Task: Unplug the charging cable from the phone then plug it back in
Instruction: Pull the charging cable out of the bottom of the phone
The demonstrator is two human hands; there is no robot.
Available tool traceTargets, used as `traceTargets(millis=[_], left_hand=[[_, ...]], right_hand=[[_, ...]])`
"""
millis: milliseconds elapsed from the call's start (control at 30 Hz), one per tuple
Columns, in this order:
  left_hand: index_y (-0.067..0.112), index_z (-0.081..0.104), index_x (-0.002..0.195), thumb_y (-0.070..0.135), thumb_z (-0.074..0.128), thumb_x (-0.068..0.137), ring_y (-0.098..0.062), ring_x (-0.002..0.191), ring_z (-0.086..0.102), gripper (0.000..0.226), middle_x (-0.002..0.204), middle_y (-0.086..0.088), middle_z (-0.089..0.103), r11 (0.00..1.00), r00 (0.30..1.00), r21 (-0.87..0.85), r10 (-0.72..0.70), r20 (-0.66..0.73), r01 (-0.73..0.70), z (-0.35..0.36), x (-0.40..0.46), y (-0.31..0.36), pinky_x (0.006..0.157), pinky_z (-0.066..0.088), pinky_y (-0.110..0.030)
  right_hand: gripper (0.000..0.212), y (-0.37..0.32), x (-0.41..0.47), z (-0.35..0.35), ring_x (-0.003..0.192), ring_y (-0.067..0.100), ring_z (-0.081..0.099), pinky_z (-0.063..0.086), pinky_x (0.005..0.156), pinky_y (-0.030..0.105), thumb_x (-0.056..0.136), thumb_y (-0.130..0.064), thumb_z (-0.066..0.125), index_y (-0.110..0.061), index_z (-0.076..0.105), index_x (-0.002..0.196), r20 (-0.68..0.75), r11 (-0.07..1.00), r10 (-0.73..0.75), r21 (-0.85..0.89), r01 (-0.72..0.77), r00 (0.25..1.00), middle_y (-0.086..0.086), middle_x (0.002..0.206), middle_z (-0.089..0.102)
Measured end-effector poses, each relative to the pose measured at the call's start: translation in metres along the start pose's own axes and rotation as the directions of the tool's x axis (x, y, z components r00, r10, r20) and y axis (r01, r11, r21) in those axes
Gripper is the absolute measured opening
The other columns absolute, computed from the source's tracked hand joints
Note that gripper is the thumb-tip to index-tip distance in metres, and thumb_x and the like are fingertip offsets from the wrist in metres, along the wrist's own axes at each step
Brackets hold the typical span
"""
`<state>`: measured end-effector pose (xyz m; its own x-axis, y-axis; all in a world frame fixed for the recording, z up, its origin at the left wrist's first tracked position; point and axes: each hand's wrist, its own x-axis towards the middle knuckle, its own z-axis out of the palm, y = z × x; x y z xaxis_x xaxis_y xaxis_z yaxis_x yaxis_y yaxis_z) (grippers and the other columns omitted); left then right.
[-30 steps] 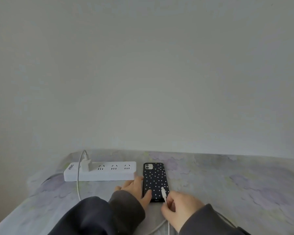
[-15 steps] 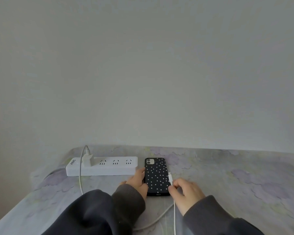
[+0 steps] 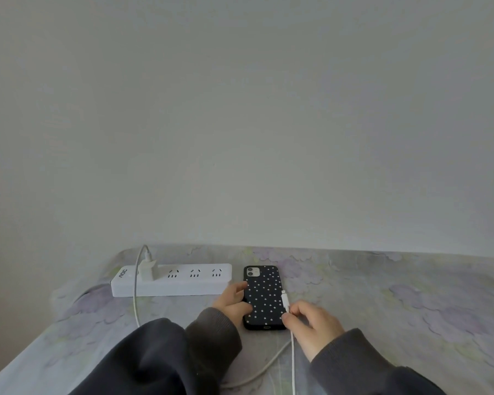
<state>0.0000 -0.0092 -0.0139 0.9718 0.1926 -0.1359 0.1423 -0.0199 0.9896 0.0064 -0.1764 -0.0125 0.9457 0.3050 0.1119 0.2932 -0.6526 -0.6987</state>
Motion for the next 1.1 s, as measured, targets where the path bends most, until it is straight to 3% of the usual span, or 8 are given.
traceTargets(millis=[167, 400, 500, 567, 733, 867, 967, 1100], left_hand=[[-0.004, 0.043, 0.131, 0.003, 0.06, 0.07, -0.04, 0.13, 0.042, 0.064, 0.138, -0.03, 0.045, 0.999, 0.999, -0.028, -0.042, 0.001, 0.042, -0.001, -0.006, 0.009, 0.114, 0.028, -0.05], [0.003, 0.053, 0.121, 0.001, 0.041, 0.093, -0.029, 0.13, 0.042, 0.031, 0.14, -0.018, 0.048, 0.924, 0.979, -0.324, -0.187, 0.082, 0.203, -0.007, -0.003, 0.027, 0.104, 0.032, -0.031], [0.007, 0.059, 0.099, 0.009, 0.044, 0.091, -0.027, 0.122, 0.046, 0.017, 0.142, -0.016, 0.047, 0.841, 0.958, -0.458, -0.253, 0.138, 0.288, -0.012, -0.01, 0.032, 0.105, 0.033, -0.034], [0.004, 0.053, 0.114, 0.008, 0.044, 0.091, -0.03, 0.129, 0.044, 0.025, 0.14, -0.019, 0.047, 0.805, 0.957, -0.519, -0.265, 0.118, 0.287, -0.014, -0.011, 0.032, 0.107, 0.033, -0.037], [-0.004, 0.052, 0.092, 0.001, 0.045, 0.089, -0.03, 0.083, 0.059, 0.009, 0.098, -0.02, 0.059, 0.764, 0.947, -0.563, -0.286, 0.144, 0.316, -0.014, -0.014, 0.03, 0.069, 0.05, -0.039], [-0.005, 0.052, 0.081, 0.001, 0.049, 0.087, -0.032, 0.069, 0.06, 0.009, 0.071, -0.02, 0.066, 0.789, 0.944, -0.521, -0.3, 0.135, 0.325, -0.016, -0.011, 0.026, 0.041, 0.058, -0.032], [-0.004, 0.056, 0.079, 0.012, 0.054, 0.089, -0.031, 0.052, 0.069, 0.019, 0.05, -0.016, 0.071, 0.83, 0.947, -0.456, -0.279, 0.159, 0.321, -0.011, -0.008, 0.023, 0.039, 0.058, -0.033], [-0.002, 0.056, 0.082, 0.009, 0.059, 0.087, -0.023, 0.04, 0.068, 0.013, 0.064, -0.017, 0.069, 0.897, 0.964, -0.354, -0.251, 0.086, 0.265, -0.003, -0.001, 0.018, 0.038, 0.057, -0.035]], right_hand=[[0.03, -0.001, 0.001, -0.001, 0.056, 0.009, 0.043, 0.033, 0.056, 0.025, 0.085, -0.03, 0.053, -0.029, 0.047, 0.055, -0.006, 0.985, 0.077, 0.155, -0.075, 0.997, -0.009, 0.055, 0.046], [0.036, 0.0, 0.003, -0.005, 0.048, 0.011, 0.035, 0.026, 0.051, 0.026, 0.083, -0.029, 0.055, -0.024, 0.049, 0.048, -0.005, 0.944, 0.169, 0.289, -0.161, 0.986, -0.009, 0.033, 0.037], [0.038, 0.001, 0.004, -0.005, 0.052, 0.015, 0.037, 0.029, 0.056, 0.029, 0.081, -0.027, 0.058, -0.022, 0.051, 0.045, -0.002, 0.897, 0.226, 0.391, -0.207, 0.974, -0.009, 0.04, 0.035], [0.038, 0.002, 0.005, -0.005, 0.057, 0.019, 0.043, 0.032, 0.06, 0.032, 0.08, -0.024, 0.059, -0.022, 0.052, 0.043, -0.019, 0.867, 0.249, 0.45, -0.214, 0.968, -0.002, 0.051, 0.046], [0.029, 0.002, 0.009, -0.008, 0.068, 0.021, 0.06, 0.042, 0.056, 0.031, 0.083, -0.011, 0.056, -0.016, 0.057, 0.054, -0.025, 0.715, 0.312, 0.664, -0.218, 0.95, 0.016, 0.083, 0.07], [0.028, -0.001, 0.009, -0.012, 0.063, 0.024, 0.066, 0.038, 0.045, 0.027, 0.089, -0.005, 0.045, -0.01, 0.046, 0.062, 0.059, 0.486, 0.375, 0.837, -0.25, 0.925, 0.014, 0.084, 0.069], [0.025, -0.003, 0.008, -0.014, 0.052, 0.027, 0.069, 0.038, 0.032, 0.021, 0.09, -0.007, 0.044, -0.009, 0.046, 0.066, 0.093, 0.46, 0.385, 0.843, -0.278, 0.918, 0.009, 0.088, 0.07], [0.017, -0.003, 0.008, -0.012, 0.046, 0.024, 0.069, 0.037, 0.032, 0.021, 0.091, -0.01, 0.043, -0.009, 0.051, 0.077, 0.113, 0.484, 0.377, 0.822, -0.299, 0.919, 0.007, 0.09, 0.069]])
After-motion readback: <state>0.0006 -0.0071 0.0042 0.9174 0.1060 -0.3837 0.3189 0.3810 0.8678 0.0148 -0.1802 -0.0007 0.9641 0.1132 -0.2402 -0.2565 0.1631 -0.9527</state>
